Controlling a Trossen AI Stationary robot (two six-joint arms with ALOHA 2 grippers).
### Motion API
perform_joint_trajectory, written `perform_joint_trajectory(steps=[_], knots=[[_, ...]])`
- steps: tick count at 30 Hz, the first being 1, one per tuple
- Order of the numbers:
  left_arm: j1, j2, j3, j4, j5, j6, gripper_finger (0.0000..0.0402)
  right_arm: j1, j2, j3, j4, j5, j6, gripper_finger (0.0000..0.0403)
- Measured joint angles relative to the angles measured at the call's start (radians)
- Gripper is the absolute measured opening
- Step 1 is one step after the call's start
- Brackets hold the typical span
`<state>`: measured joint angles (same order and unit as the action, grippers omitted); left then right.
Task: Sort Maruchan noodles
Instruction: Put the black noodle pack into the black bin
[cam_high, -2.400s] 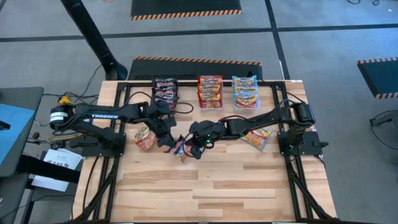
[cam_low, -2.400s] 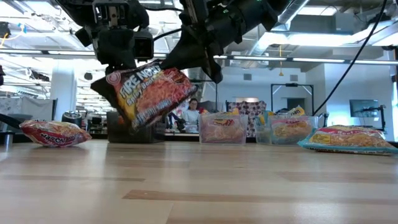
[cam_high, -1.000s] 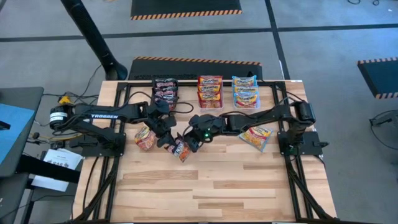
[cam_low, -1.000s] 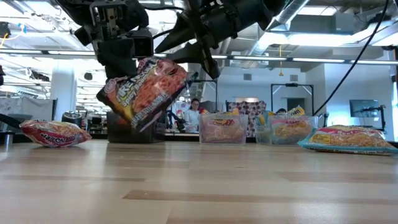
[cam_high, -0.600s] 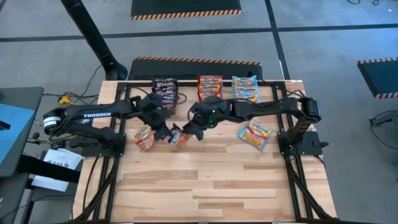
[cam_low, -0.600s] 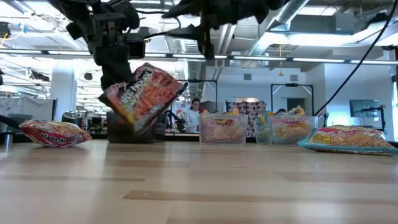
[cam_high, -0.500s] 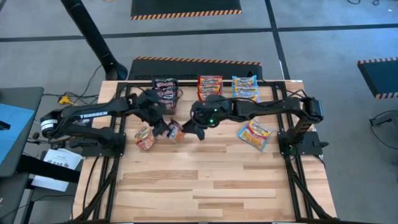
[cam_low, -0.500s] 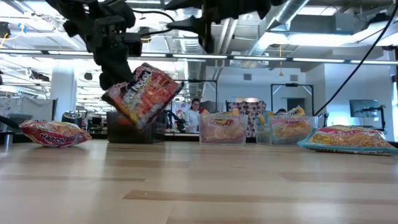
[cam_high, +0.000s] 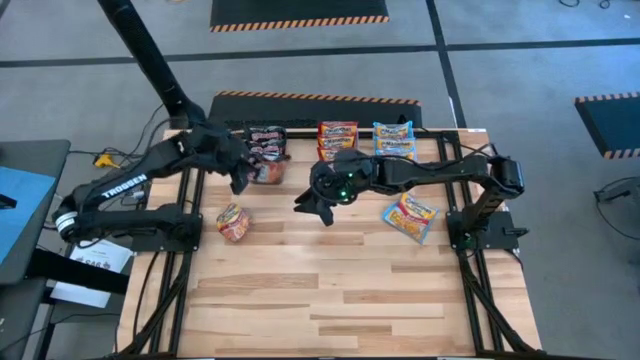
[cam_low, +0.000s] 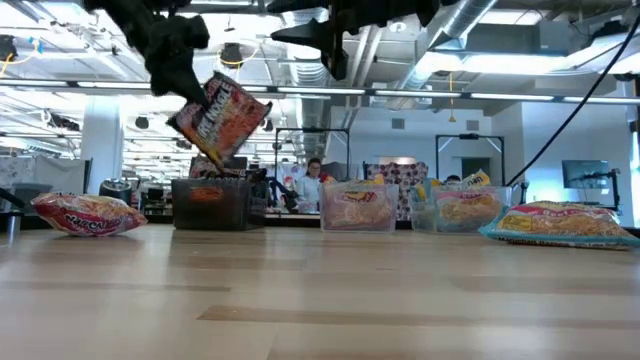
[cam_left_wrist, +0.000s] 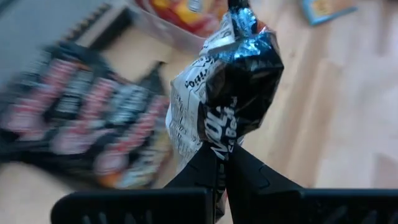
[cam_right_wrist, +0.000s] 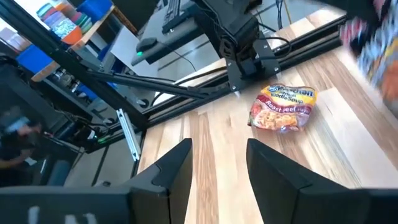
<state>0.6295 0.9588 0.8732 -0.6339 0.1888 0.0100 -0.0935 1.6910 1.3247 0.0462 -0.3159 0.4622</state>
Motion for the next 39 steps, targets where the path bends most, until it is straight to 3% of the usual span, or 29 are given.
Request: perform_joint_trajectory(steps=[6, 12, 20, 30, 39], knots=[[0.000, 0.020, 0.174, -0.158, -0.145, 0.132, 0.0000, 0.000, 0.000, 0.000, -0.028, 0.004, 0.000, 0.0175], [0.003, 0.082, 0.296, -0.267, -0.176, 0.281, 0.0000, 0.000, 0.000, 0.000, -0.030, 0.007, 0.000, 0.0176], [0.006, 0.259, 0.453, -0.439, -0.278, 0.421, 0.0000, 0.002, 0.000, 0.000, -0.042, 0.008, 0.000, 0.0176], [0.027, 0.478, 0.617, -0.607, -0.281, 0.504, 0.0000, 0.002, 0.000, 0.000, -0.047, 0.009, 0.000, 0.0176], [0.027, 0.587, 0.654, -0.671, -0.280, 0.531, 0.0000, 0.002, 0.000, -0.001, -0.102, 0.011, -0.003, 0.0176]])
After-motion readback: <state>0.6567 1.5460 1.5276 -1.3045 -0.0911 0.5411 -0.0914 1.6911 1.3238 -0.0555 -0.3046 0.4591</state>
